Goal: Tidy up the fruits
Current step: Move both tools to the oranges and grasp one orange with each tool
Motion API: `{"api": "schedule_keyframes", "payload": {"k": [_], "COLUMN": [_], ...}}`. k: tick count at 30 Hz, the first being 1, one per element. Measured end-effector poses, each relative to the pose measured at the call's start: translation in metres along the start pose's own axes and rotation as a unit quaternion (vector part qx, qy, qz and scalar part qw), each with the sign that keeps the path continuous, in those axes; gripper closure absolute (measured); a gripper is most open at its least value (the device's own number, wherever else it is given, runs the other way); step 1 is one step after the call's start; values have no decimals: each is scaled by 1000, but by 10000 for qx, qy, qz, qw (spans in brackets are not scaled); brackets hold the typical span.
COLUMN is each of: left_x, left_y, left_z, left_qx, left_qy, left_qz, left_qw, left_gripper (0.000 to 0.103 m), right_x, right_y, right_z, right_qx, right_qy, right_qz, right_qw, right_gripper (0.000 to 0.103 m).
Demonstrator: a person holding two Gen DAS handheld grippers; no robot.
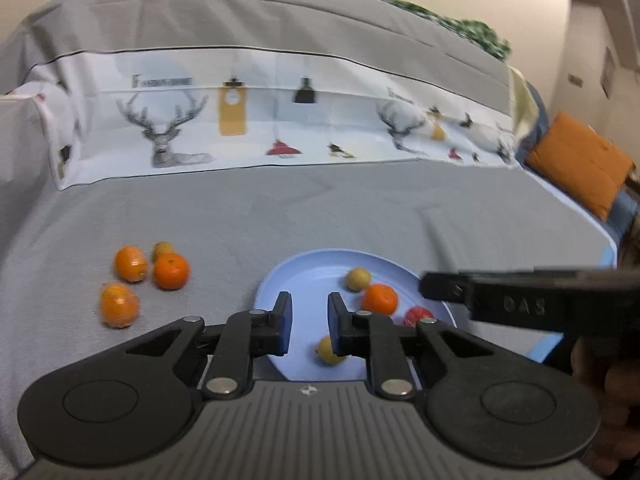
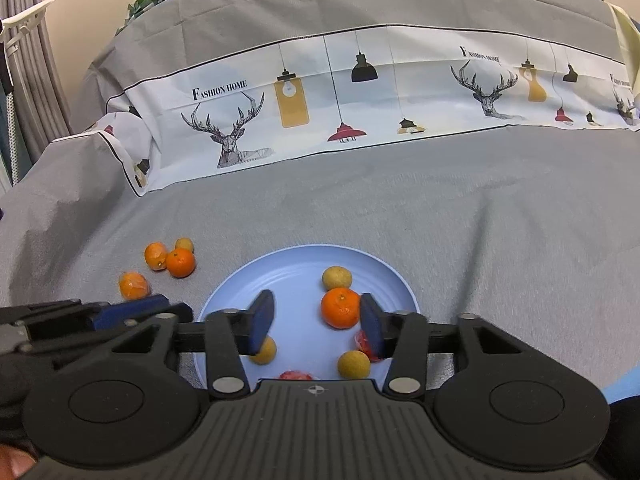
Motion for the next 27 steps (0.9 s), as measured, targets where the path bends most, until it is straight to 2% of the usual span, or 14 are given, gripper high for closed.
{"api": "schedule_keyframes", "payload": {"k": [2, 4, 7, 10, 11, 13, 14, 16, 20, 23, 27], "left_x": [11, 22, 32, 18, 15, 18, 18, 15, 17, 17, 17], "left_y": [11, 22, 30, 25, 23, 34, 37, 36, 31, 27, 18], "left_z": [-12, -25, -52, -82, -94, -110, -117, -126, -136, -142, -147], "left_qx": [68, 166, 500, 797, 798, 730, 690, 716, 638, 726, 867], "left_qy": [107, 3, -113, 109, 446, 991, 1191, 1442, 1661, 1761, 1773], "left_qz": [31, 137, 229, 188, 73, 368, 452, 362, 185, 92, -95], "left_qw": [9999, 9998, 9984, 9966, 9958, 9917, 9894, 9863, 9839, 9817, 9803], "left_gripper": [82, 82, 82, 82, 82, 82, 82, 82, 82, 82, 82], "right_x": [1, 1, 2, 2, 2, 2, 2, 2, 8, 16, 25], "right_y": [0, 1, 1, -1, -3, -5, -6, -9, -14, -25, -49], "right_z": [0, -2, -8, -14, -15, -19, -21, -24, -31, -34, -42], "right_qx": [71, 119, 209, 330, 416, 558, 584, 646, 727, 778, 1048], "right_qy": [-57, -81, 0, 67, 67, 72, 97, 128, 163, 116, -19], "right_qz": [-12, 16, 43, -20, -77, -178, -203, -247, -233, -246, -453], "right_qw": [10000, 9999, 9998, 9994, 9991, 9983, 9980, 9975, 9970, 9966, 9935], "right_gripper": [80, 82, 83, 82, 82, 82, 82, 82, 82, 82, 82]}}
Point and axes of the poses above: each gripper's, at about its wrist camera, not at the fingertips, and y roughly against the way its jaws point, z to its right, x to its top, the point moved 5 cm from there along -y, roughly the way its jaws point, and after that the axes turned 10 degrees about -z, right-handed, at the moved point
